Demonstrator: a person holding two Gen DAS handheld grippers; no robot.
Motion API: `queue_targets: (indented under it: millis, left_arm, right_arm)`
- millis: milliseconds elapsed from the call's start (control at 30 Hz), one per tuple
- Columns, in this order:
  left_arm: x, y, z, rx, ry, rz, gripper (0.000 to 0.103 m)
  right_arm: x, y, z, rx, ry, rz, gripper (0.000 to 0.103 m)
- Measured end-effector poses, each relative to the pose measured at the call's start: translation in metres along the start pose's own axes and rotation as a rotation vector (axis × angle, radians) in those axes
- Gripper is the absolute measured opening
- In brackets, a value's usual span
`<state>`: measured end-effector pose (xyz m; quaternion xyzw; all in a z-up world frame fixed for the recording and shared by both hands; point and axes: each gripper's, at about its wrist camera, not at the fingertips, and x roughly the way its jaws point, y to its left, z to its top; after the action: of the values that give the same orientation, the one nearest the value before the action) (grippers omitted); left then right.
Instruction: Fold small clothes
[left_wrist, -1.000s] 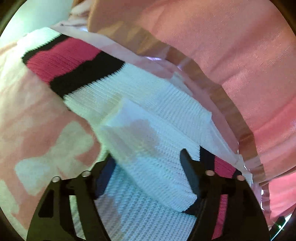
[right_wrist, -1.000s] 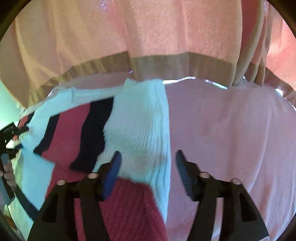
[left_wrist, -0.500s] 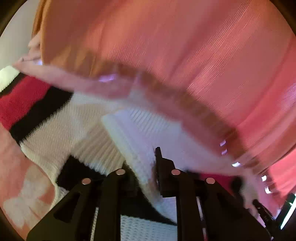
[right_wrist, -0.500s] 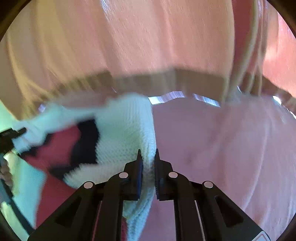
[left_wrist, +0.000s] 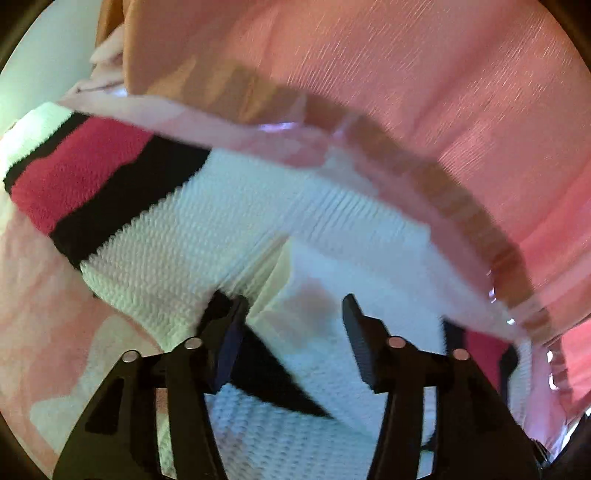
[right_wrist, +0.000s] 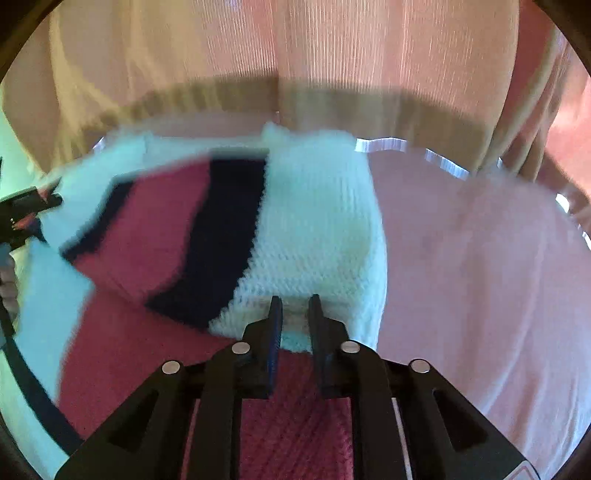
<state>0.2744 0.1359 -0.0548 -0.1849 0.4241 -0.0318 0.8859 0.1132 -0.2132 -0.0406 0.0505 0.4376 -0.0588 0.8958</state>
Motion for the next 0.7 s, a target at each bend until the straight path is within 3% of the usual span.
queue_targets:
  millis: [100,200,267,300,367,533,633,700]
  left_arm:
    - [-0.016,0.000,0.008,-0.015,-0.016,0.000,0.046]
    - [-0.053,0.024,0.029,-0.104,-0.120,-0.026,0.055]
    - [-0.073,0.048,0.046,-0.160,-0.173,0.027,0.084]
    - [-0.079,0.064,0.057,-0.190,-0.199,0.073,0.090]
    - [-0.084,0.106,0.073,-0.252,-0.234,0.151,0.092]
    - [-0.055,0.227,0.099,-0.456,-0.187,0.354,0.092]
    - [-0.039,0.263,0.101,-0.520,-0.176,0.385,0.092]
    - [-0.037,0.267,0.107,-0.476,-0.219,0.402,0.091]
  right_arm:
    - [-0.018,0.001,-0.001,-0.020,0.000,-0.022,0.010]
    - [-0.049,0.003,-0.008,0.001,-0.052,0.017,0.011]
    - [-0.065,0.008,-0.012,0.011,-0.079,0.068,0.011]
    - [-0.076,0.015,-0.015,0.006,-0.102,0.103,0.011]
    - [-0.091,0.033,-0.023,-0.034,-0.144,0.152,0.016]
    - [-0.105,0.083,-0.044,-0.172,-0.195,0.206,0.020]
    - [-0.099,0.097,-0.056,-0.192,-0.175,0.235,0.022]
    - [-0.092,0.104,-0.062,-0.223,-0.160,0.223,0.023]
